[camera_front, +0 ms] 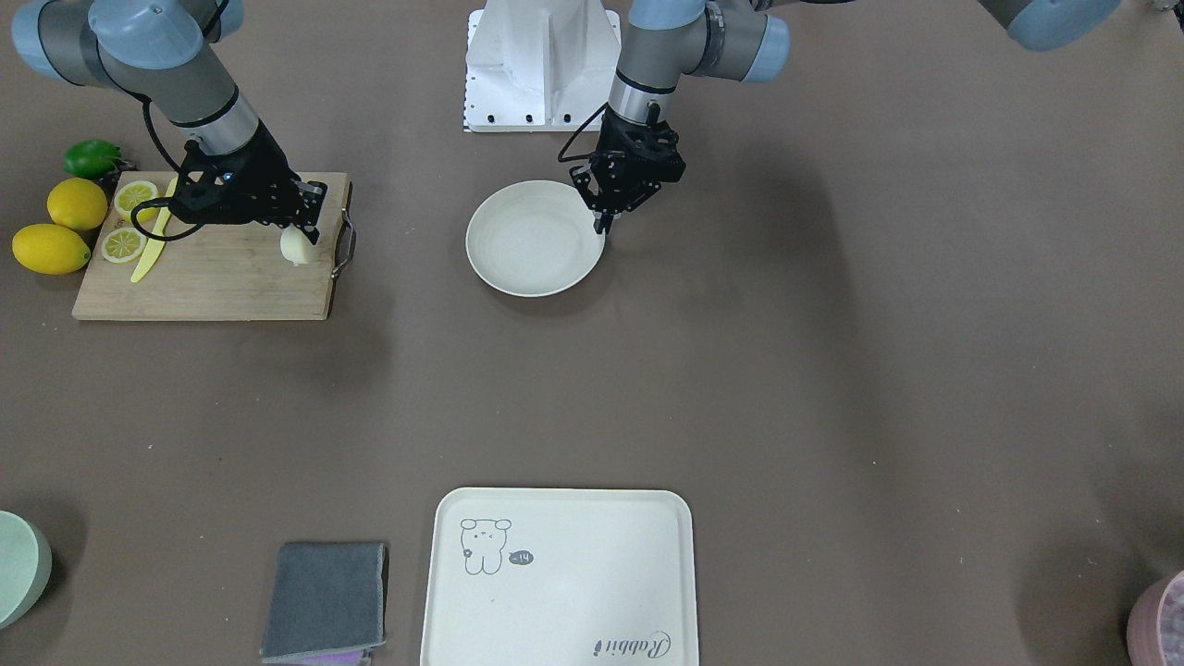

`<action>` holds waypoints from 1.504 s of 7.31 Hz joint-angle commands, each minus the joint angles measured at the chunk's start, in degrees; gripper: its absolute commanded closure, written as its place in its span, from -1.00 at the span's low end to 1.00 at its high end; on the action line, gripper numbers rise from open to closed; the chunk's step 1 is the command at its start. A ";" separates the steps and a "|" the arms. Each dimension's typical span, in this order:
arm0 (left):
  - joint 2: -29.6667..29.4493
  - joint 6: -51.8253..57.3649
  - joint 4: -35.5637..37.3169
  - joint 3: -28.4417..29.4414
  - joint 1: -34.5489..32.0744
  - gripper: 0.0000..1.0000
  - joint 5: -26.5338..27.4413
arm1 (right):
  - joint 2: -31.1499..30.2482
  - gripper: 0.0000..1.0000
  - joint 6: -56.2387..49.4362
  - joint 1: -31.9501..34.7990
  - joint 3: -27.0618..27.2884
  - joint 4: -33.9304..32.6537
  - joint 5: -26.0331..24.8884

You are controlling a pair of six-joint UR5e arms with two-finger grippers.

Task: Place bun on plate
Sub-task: 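Slide plate nearer with left gripper while right grasps and lifts cream bun, then carry bun over plate with right gripper while left releases and withdraws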

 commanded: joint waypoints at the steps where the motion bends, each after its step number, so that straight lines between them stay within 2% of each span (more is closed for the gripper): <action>1: 0.17 1.44 0.12 0.02 -5.89 -0.96 -2.31 | 9.10 1.00 0.09 -0.06 0.26 -11.09 -0.03; 2: 0.26 4.93 0.30 0.11 -12.38 -0.96 -9.99 | 12.28 1.00 0.26 -0.50 0.18 -14.45 -0.20; 3: 0.35 9.06 0.39 0.28 -17.05 -0.96 -14.15 | 15.18 1.00 0.44 -1.89 0.09 -16.66 -0.64; 5: 1.74 18.71 1.17 0.55 -23.31 -0.96 -17.43 | 21.16 1.00 2.72 -8.03 -1.74 -20.01 -5.10; 6: 3.67 26.51 1.09 0.46 -26.56 -0.96 -18.84 | 24.40 1.00 2.81 -10.41 -4.98 -19.93 -7.91; 9: 5.45 28.17 1.00 1.08 -30.63 -0.96 -18.59 | 33.37 1.00 2.90 -13.06 -15.08 -19.41 -9.96; 11: 5.53 29.04 0.92 1.43 -30.81 -0.96 -18.24 | 34.98 1.00 2.64 -13.95 -18.10 -19.14 -10.40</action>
